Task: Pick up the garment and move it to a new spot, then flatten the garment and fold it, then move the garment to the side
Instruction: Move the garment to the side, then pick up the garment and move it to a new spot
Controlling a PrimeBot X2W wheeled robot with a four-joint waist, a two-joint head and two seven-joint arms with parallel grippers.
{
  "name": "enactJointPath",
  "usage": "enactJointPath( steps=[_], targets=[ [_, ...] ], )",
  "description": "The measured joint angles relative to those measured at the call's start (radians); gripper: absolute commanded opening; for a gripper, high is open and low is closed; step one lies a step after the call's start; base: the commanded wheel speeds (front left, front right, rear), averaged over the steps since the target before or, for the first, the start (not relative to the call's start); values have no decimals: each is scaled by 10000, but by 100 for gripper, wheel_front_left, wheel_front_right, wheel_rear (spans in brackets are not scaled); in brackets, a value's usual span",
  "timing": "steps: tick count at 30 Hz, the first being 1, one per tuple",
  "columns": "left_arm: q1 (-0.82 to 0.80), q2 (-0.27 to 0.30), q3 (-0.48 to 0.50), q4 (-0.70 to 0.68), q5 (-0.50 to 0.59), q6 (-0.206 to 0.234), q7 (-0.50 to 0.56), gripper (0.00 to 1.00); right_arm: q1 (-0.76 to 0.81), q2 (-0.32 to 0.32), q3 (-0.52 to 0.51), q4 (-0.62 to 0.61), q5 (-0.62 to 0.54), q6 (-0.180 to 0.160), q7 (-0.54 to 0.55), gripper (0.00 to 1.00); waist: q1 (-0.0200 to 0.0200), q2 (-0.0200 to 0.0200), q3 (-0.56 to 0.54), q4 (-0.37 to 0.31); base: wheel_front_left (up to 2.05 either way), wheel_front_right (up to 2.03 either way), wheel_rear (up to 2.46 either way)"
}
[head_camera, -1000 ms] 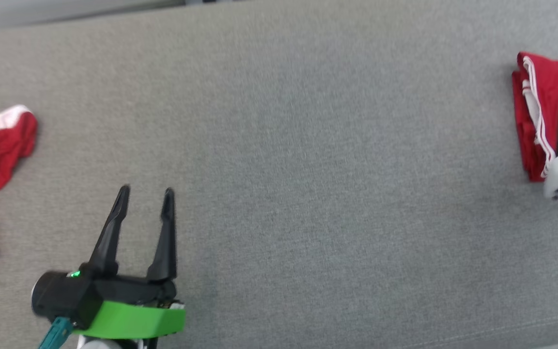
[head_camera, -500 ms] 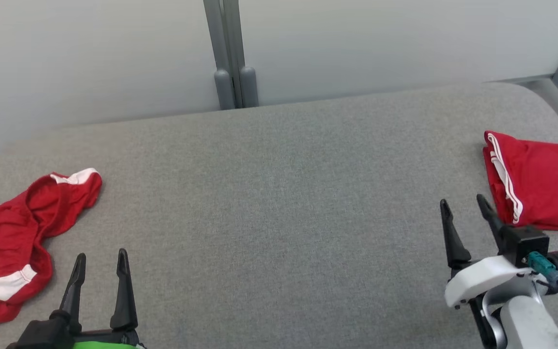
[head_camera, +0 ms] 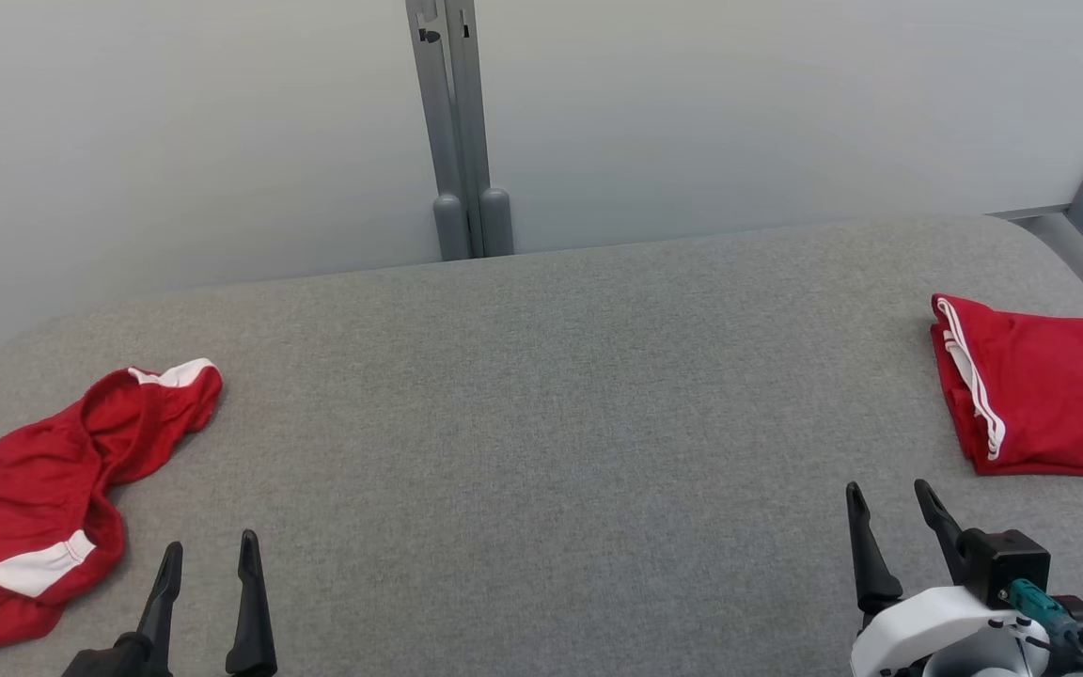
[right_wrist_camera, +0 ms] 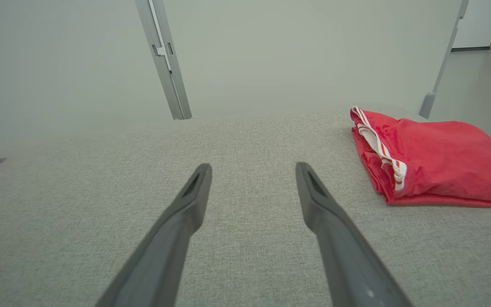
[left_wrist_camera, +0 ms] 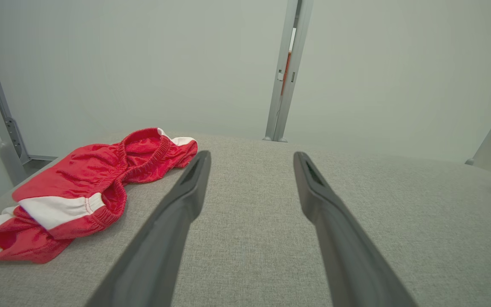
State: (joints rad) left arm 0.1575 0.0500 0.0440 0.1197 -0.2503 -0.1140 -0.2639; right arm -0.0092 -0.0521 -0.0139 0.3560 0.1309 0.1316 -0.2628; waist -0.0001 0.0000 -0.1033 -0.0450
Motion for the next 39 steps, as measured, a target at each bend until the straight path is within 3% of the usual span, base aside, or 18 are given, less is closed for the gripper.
enactJointPath(
  steps=[14,21,28,39],
  targets=[
    [8,0,-44,134,-128,12,-2,100,46,17,111,-159,-15,0,0,100,0,0,-35,-32,0,0,0],
    [5,-2,-21,165,-40,10,-2,100,167,17,171,-196,61,0,0,100,0,0,7,289,0,0,0],
    [57,-10,240,117,102,12,-2,100,307,25,353,-209,224,0,0,100,0,0,-19,1076,0,0,0],
    [376,-10,848,2,554,-69,0,100,479,25,943,-215,639,-2,0,100,0,0,-159,3014,0,0,0]
  ],
)
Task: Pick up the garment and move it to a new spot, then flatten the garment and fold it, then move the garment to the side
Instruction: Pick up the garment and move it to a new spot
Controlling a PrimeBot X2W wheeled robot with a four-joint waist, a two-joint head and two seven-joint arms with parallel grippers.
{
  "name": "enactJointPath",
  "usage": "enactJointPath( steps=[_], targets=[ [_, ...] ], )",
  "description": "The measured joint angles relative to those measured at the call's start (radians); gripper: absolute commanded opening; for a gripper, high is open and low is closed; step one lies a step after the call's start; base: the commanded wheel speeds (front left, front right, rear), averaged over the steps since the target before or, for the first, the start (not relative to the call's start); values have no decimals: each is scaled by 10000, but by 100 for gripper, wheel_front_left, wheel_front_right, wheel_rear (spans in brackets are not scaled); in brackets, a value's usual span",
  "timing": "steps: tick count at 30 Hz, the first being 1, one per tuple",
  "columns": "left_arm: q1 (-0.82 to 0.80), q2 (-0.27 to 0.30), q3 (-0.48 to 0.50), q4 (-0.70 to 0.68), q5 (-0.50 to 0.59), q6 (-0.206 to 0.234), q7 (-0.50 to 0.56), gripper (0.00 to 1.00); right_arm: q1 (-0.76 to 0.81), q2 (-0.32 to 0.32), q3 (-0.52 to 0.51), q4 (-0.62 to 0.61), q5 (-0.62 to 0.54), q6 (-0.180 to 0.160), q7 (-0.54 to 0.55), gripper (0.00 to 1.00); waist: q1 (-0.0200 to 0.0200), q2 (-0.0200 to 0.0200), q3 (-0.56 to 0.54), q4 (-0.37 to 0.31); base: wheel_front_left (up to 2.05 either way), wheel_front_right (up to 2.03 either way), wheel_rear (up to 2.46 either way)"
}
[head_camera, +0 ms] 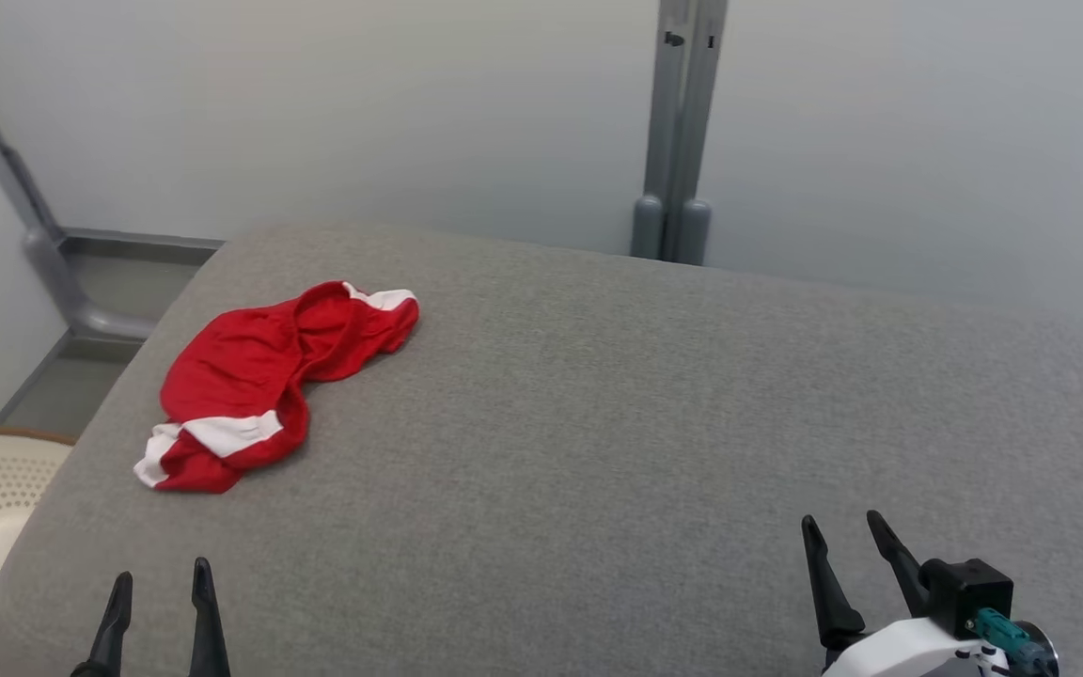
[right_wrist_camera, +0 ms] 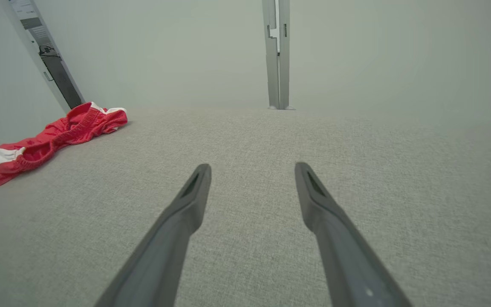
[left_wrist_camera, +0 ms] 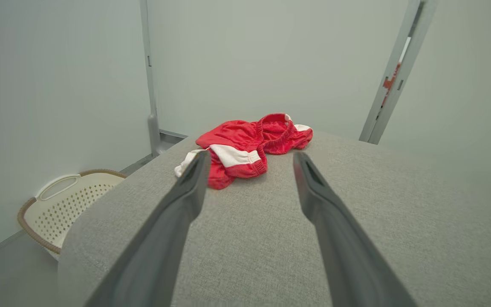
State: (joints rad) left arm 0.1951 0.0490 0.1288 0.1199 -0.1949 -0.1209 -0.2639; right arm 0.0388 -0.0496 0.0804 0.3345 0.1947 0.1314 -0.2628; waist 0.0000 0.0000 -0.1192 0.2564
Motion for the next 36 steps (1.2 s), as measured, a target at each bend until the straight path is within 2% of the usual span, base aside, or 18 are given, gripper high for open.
enactJointPath(
  steps=[8,14,24,30,36],
  targets=[
    [56,0,451,-219,-40,-35,-2,100,-111,10,462,98,157,2,0,100,0,0,-13,1355,0,0,0],
    [129,2,660,-360,-171,-35,0,100,-465,10,637,238,130,0,0,100,0,0,181,1906,0,0,0],
    [139,2,915,-443,-433,86,-2,100,-597,12,771,341,180,0,0,100,0,0,314,2036,0,0,0],
    [-170,2,1003,460,-397,77,-2,100,-404,12,575,341,138,0,0,100,0,0,228,1927,0,0,0],
    [-1449,4,886,1839,-297,56,0,100,-144,10,426,286,17,0,0,100,0,0,138,1792,0,0,0]
  ],
)
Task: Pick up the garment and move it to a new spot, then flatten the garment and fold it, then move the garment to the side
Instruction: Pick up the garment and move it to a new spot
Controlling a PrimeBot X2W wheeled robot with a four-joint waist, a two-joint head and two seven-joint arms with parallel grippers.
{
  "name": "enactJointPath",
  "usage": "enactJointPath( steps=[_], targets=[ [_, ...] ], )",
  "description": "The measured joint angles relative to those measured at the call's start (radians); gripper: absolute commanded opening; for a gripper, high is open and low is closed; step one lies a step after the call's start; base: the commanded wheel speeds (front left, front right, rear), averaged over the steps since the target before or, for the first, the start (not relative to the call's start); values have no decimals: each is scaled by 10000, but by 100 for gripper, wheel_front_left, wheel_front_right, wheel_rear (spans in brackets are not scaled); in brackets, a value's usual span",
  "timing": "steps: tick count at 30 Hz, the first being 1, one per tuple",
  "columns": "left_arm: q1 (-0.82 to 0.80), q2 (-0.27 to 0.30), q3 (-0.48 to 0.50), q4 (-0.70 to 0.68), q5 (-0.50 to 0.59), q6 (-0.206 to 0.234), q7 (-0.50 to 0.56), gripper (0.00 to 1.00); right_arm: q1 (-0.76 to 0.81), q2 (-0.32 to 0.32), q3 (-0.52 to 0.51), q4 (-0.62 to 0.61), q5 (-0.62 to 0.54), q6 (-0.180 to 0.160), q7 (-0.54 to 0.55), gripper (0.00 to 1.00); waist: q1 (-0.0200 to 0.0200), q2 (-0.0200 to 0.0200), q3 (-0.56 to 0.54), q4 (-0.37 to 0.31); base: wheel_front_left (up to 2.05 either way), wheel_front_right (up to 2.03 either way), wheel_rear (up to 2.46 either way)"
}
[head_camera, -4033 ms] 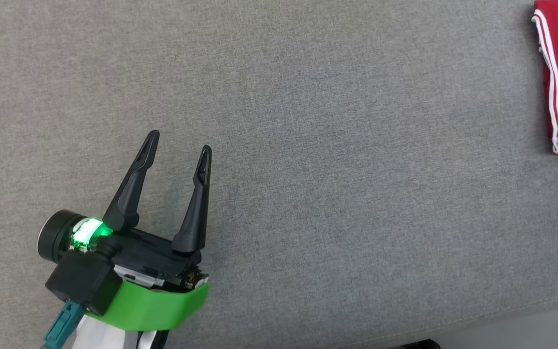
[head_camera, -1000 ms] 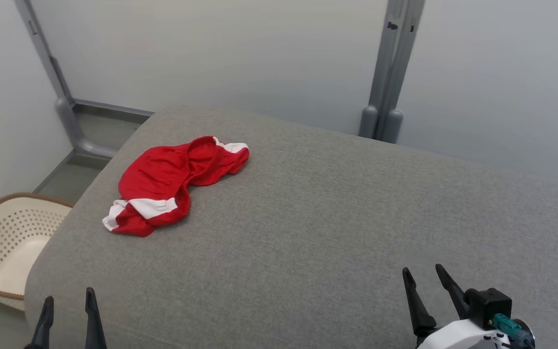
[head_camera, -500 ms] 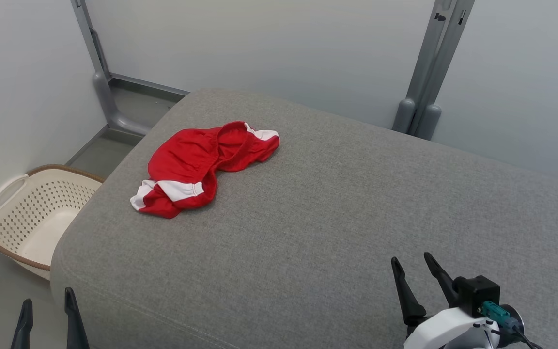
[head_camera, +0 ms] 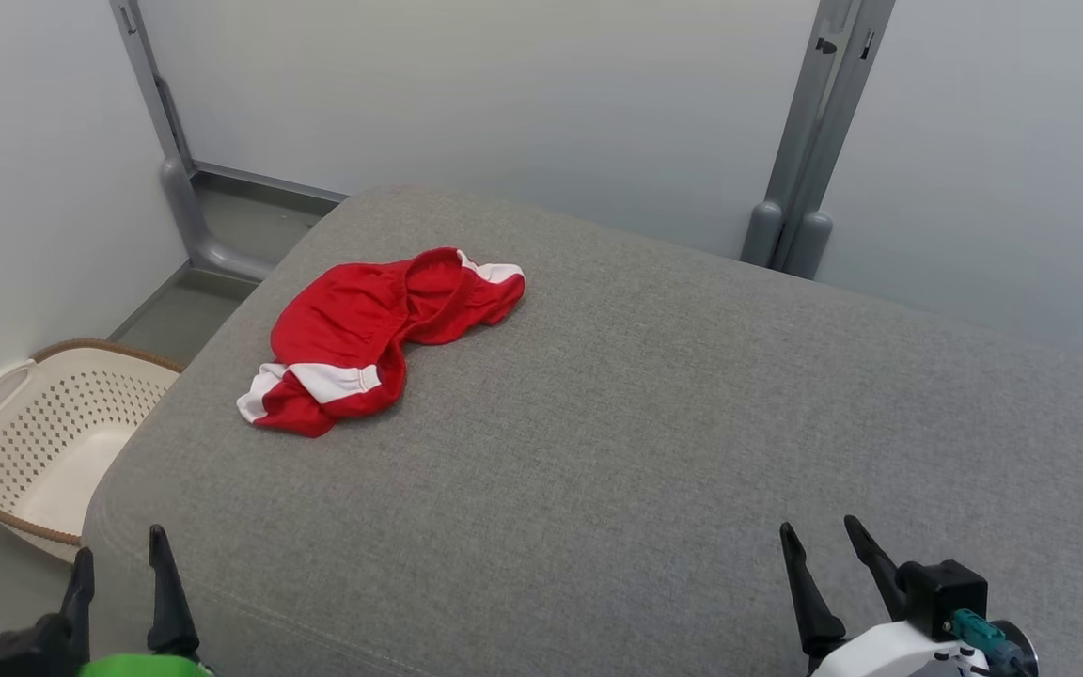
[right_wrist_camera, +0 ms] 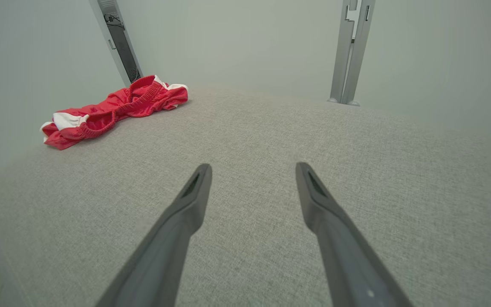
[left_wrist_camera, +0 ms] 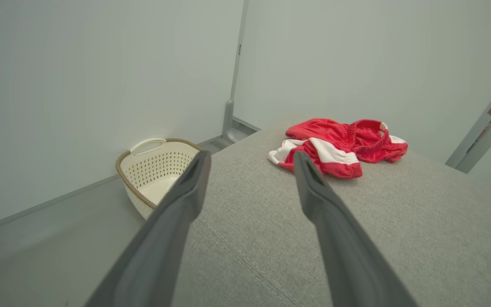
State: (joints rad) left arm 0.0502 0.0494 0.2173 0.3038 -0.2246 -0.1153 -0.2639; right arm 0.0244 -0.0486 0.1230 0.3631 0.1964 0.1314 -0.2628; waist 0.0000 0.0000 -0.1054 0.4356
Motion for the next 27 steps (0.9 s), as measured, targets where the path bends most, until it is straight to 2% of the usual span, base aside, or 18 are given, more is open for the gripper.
enactJointPath(
  steps=[5,13,20,27],
  targets=[
    [-1173,92,25,1425,-163,27,282,100,140,4,169,-73,-199,2,0,100,0,0,-42,-202,0,0,0],
    [-3371,654,650,3438,-1026,372,1547,100,-120,-44,704,-270,-1074,0,165,100,0,0,326,-993,0,0,0],
    [-4846,1212,1277,4828,-2027,435,2652,100,-545,-648,1375,-1358,-1254,2,800,100,0,0,1163,-1934,0,0,0],
    [-5823,1743,1289,5971,-2102,717,3344,100,-609,-1156,1494,-2500,-1191,2,1312,100,1,0,2133,-2865,0,0,0]
  ],
)
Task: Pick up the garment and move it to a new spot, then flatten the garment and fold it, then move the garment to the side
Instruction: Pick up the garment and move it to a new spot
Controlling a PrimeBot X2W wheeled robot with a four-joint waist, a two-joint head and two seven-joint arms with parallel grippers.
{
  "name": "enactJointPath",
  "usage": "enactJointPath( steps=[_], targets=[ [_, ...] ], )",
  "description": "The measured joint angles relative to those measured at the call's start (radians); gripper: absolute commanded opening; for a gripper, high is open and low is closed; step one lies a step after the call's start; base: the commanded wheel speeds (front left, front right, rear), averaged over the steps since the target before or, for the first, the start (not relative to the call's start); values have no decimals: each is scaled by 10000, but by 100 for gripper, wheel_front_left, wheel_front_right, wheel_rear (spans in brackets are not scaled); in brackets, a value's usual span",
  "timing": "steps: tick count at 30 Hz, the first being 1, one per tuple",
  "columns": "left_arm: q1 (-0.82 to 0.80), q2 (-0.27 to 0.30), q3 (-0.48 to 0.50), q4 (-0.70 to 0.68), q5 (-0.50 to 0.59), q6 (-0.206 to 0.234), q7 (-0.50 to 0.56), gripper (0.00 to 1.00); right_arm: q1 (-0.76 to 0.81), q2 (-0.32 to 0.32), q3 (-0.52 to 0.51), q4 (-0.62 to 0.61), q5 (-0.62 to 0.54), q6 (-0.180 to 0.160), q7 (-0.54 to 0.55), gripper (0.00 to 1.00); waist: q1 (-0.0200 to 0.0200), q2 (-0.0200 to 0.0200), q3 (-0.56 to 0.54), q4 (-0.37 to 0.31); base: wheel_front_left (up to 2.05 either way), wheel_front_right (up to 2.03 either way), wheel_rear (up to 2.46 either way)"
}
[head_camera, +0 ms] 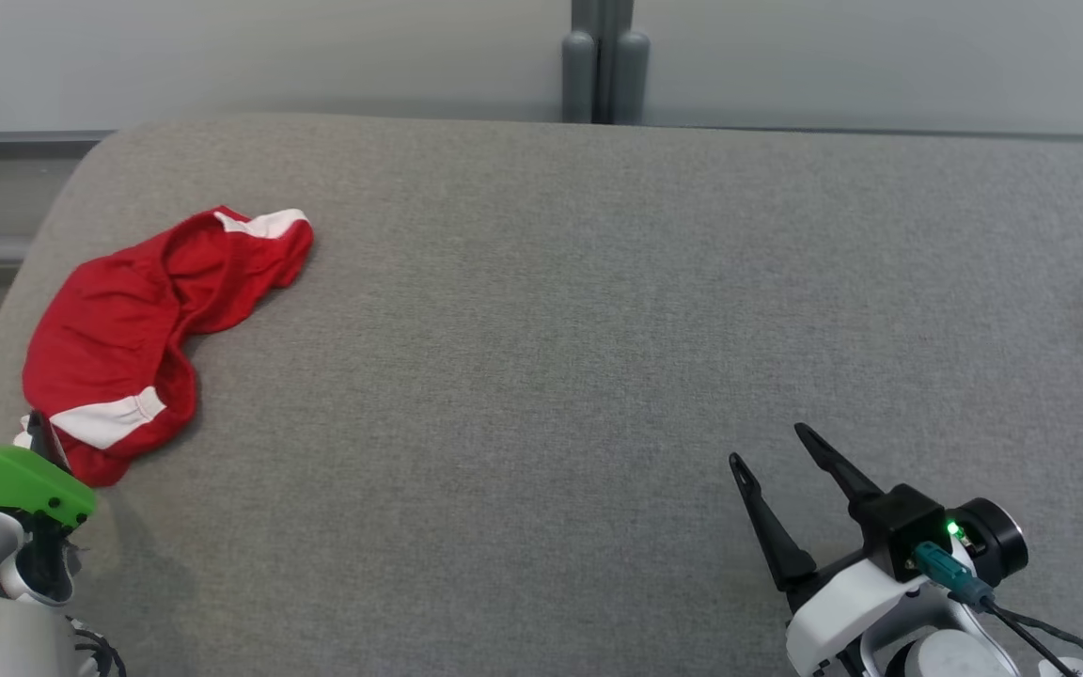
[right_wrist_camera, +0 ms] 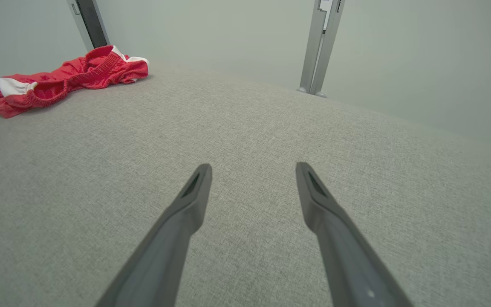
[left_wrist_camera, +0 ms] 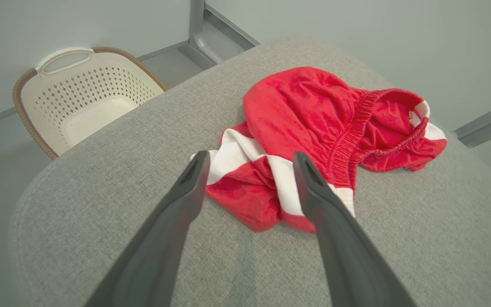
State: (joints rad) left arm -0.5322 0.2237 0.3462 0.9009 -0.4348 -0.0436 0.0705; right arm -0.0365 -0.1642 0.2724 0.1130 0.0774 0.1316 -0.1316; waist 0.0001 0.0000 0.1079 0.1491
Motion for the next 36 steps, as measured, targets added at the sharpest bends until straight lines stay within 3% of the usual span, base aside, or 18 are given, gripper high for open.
enactJointPath(
  steps=[10,11,12,13,17,25,30,36],
  targets=[
    [-604,725,-77,1047,226,711,-157,98,42,-274,-313,-1112,2,0,309,100,0,0,1181,-1183,0,0,0],
    [-626,769,-102,1214,236,767,-82,47,89,-288,-343,-1141,2,0,328,100,0,0,1269,-1306,0,0,0],
    [-628,792,-125,1327,240,805,-84,18,118,-286,-368,-1147,2,0,332,100,0,0,1330,-1398,0,0,0],
    [-626,821,-165,1444,276,823,-88,0,125,-280,-391,-1151,2,0,332,100,0,0,1395,-1508,0,0,0],
    [-577,1014,-215,1793,334,773,-353,0,129,-138,-410,-1058,52,0,236,100,1,0,1462,-1835,0,0,0],
    [-454,1569,-662,1919,673,-19,-830,0,199,309,-130,-326,341,0,-111,100,0,0,834,-1864,0,0,0],
    [-712,2151,-1137,1229,865,-525,-1087,0,336,648,-98,297,535,0,-474,100,0,0,32,-1701,0,0,0],
    [-1312,2102,-1969,-732,591,-811,-790,0,516,936,-190,788,685,0,-817,100,-1,0,-1023,-1543,0,0,0]
  ],
)
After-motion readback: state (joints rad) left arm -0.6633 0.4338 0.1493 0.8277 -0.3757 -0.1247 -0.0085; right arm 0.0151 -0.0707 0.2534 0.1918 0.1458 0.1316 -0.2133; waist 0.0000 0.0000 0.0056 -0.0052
